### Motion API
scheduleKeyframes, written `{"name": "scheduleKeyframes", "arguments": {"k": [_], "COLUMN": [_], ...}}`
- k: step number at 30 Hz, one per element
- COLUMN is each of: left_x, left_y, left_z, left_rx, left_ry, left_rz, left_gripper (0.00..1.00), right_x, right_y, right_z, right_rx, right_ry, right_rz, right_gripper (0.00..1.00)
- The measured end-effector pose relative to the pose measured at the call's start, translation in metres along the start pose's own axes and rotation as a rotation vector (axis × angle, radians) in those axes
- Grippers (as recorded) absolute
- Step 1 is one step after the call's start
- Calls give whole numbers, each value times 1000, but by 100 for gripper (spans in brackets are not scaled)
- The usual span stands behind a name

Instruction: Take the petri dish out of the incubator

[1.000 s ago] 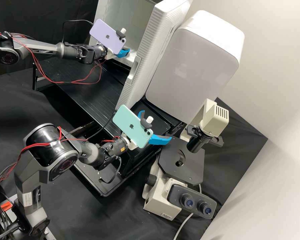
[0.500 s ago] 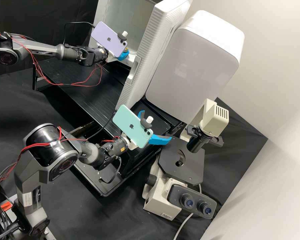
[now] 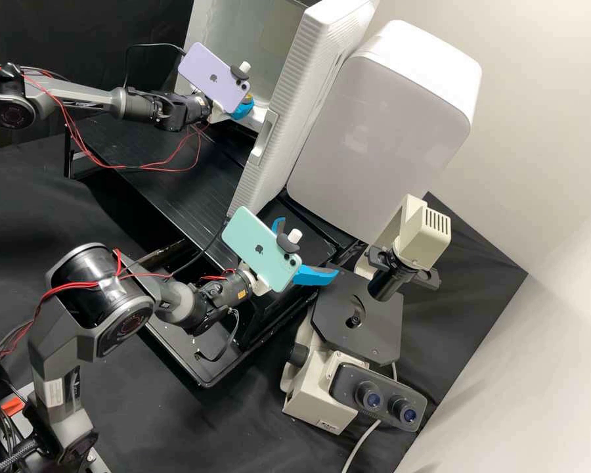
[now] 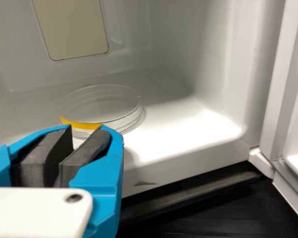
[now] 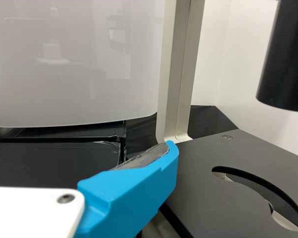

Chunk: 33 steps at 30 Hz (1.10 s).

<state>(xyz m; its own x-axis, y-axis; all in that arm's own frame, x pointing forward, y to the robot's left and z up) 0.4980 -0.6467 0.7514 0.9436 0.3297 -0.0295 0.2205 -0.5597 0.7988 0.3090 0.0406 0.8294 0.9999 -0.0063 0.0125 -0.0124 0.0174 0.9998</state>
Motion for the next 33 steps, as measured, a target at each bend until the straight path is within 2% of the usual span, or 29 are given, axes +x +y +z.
{"name": "scheduleKeyframes", "arguments": {"k": [2, 7, 11, 16, 19, 27, 33], "left_x": [-2, -3, -5, -9, -11, -14, -13], "left_y": [1, 2, 4, 8, 9, 9, 9], "left_z": [-1, -5, -6, -2, 0, 5, 8], "left_rx": [-3, -63, -66, -99, -95, -53, -50], "left_ry": [3, 30, 53, 73, 70, 59, 16], "left_rz": [1, 1, 4, 3, 5, 5, 7], "left_gripper": [100, 100, 100, 100, 100, 100, 100], "right_x": [0, 0, 0, 0, 0, 0, 0], "right_y": [0, 0, 0, 0, 0, 0, 0], "right_z": [0, 0, 0, 0, 0, 0, 0], "right_rx": [0, 0, 0, 0, 0, 0, 0], "right_ry": [0, 0, 0, 0, 0, 0, 0], "right_rz": [0, 0, 0, 0, 0, 0, 0], "right_gripper": [100, 100, 100, 100, 100, 100, 100]}}
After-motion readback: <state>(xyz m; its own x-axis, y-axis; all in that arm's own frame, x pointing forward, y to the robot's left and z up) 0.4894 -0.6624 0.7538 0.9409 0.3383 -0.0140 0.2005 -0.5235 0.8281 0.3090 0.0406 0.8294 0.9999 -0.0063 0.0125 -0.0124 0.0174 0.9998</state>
